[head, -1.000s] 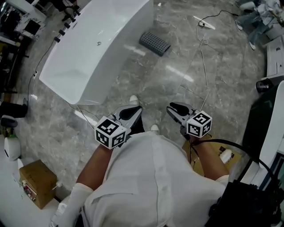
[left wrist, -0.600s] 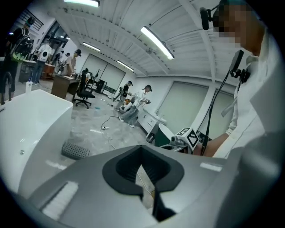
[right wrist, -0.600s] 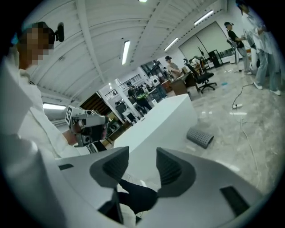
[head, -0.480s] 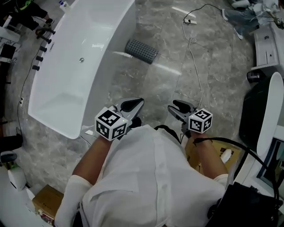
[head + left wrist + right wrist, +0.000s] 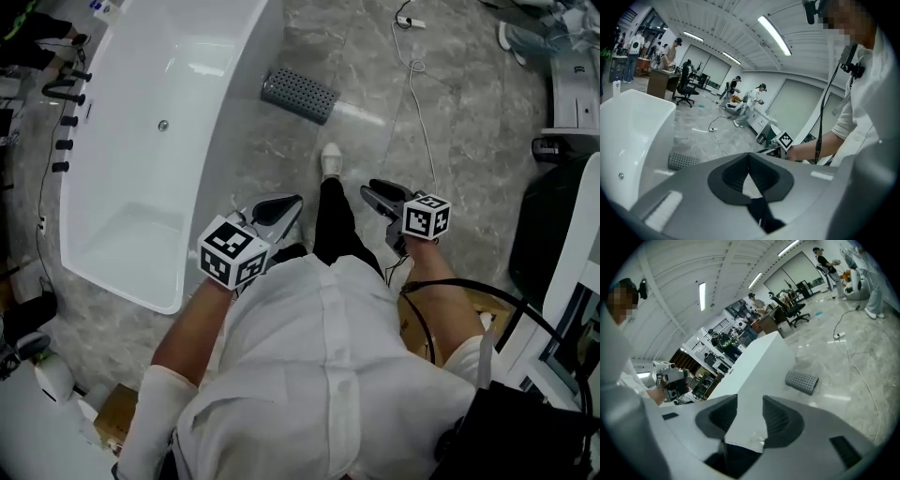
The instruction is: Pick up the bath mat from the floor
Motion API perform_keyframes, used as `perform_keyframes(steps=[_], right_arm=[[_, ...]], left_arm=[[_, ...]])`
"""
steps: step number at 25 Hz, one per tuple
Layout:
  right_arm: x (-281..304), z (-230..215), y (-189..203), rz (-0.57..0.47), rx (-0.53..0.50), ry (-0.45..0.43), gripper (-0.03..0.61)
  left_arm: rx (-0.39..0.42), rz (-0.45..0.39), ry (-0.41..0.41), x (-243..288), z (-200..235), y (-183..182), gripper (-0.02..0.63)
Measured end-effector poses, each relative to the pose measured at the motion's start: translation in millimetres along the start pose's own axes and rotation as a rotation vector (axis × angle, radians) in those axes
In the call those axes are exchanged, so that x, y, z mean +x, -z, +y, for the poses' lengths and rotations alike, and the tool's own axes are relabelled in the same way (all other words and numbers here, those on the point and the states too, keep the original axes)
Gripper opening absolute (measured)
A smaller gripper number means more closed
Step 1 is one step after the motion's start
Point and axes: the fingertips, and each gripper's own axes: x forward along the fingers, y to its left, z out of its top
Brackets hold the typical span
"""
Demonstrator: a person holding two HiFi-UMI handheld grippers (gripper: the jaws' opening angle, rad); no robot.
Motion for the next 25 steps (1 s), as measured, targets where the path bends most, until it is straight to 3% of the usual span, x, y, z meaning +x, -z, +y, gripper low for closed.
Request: perform_keyframes(steps=[6,14,25], right_arm=[[81.8,-127.0,-37.6,0.042,0.113,-0.016,0.172],[195.5,-303.2,-43.5,0.168,0.274,-0.008,0.166],[351.9,-495.8,12.4,0.191,0.457,0.011,0.167]], left_arm=[[-0.064,0.065,-0.061,57.7,83.2,-24.0,0.006],[-0.162,0.129,-0.099,177.1,195.0,-44.9,0.006],[-0.225,0.240,-0.058,306.1,299.0,15.6,0.006]])
